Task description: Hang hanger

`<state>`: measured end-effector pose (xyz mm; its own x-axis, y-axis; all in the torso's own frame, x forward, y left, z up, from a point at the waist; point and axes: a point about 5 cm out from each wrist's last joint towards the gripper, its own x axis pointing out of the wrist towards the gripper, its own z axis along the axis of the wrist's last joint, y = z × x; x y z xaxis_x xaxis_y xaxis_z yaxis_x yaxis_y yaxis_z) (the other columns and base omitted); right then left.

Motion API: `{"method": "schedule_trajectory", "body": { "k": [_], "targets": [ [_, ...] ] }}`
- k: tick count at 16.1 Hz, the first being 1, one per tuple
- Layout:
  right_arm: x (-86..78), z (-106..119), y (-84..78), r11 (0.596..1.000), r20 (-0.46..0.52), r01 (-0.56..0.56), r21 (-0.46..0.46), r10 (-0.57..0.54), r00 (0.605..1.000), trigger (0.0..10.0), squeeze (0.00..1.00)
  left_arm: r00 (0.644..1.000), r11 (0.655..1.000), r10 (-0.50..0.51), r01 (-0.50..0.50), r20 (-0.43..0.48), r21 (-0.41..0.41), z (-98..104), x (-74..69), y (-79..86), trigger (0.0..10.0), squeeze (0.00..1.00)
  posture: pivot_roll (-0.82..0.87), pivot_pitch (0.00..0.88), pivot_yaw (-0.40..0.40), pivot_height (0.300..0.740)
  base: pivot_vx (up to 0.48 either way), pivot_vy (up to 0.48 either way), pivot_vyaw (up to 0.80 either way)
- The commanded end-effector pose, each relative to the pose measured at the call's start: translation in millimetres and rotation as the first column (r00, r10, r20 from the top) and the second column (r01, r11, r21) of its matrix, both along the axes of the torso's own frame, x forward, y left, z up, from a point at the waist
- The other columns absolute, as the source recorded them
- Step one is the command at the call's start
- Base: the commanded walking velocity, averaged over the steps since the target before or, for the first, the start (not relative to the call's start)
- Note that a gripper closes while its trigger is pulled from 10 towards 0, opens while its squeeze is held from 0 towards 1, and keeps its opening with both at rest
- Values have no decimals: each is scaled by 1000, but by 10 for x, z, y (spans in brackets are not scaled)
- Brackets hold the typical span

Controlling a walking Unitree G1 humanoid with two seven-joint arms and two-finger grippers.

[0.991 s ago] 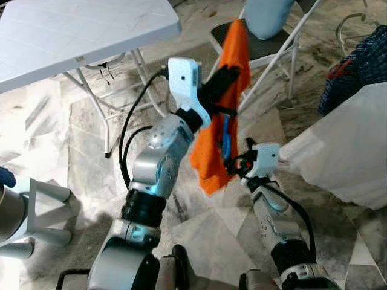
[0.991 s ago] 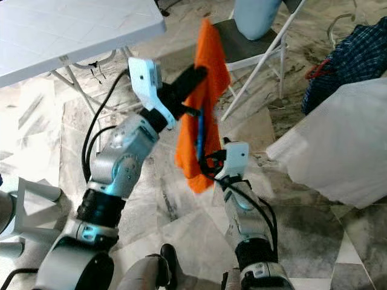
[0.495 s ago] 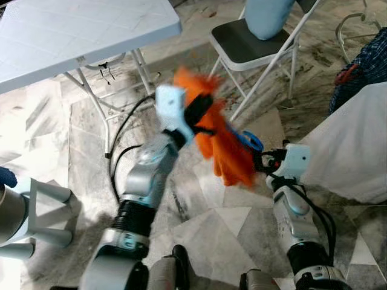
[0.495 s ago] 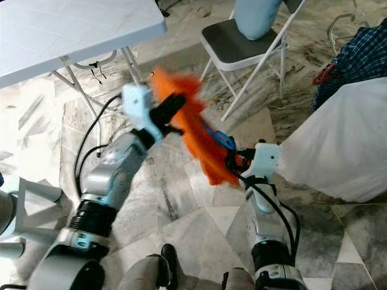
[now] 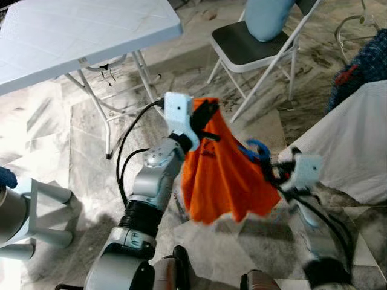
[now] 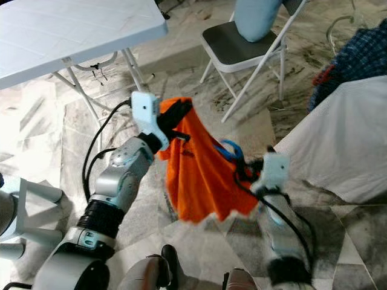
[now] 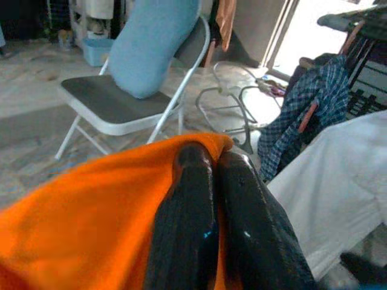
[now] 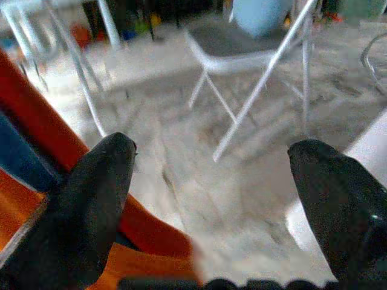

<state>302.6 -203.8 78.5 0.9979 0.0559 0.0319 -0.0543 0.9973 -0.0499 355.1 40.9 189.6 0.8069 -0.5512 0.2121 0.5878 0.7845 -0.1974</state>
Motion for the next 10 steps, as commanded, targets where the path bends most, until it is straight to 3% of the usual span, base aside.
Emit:
{"method": "schedule_trajectory", "body": {
  "k": [1, 3, 5, 8, 10],
  "targets": [
    [-56, -123, 41, 999, -69, -28, -28, 26, 997, 10000, 0, 999, 1000, 14, -14, 38, -12, 94, 19, 61, 4941, 0, -84, 203, 149, 740, 0, 0, 0],
    [-180, -344, -130, 990, -219, -41, -137, 10, 976, 10000, 0, 999, 1000, 18, -16, 47, -27, 135, 21, 72, 4941, 0, -84, 210, 146, 740, 0, 0, 0],
    [-233, -415, -246, 981, -286, -49, -186, -6, 958, 10000, 0, 999, 999, 19, -17, 49, -31, 144, 19, 75, 4863, 0, -81, 212, 146, 740, 0, 0, 0],
    [-258, -397, -448, 980, -317, -36, -196, -29, 948, 10000, 0, 999, 999, 19, -17, 48, -33, 150, 19, 78, 4863, 0, -78, 215, 148, 740, 0, 0, 0],
    [-266, -392, -483, 980, -322, -34, -198, -33, 946, 10000, 0, 999, 999, 18, -16, 48, -33, 153, 19, 77, 4902, 0, -82, 218, 148, 740, 0, 0, 0]
  ]
}}
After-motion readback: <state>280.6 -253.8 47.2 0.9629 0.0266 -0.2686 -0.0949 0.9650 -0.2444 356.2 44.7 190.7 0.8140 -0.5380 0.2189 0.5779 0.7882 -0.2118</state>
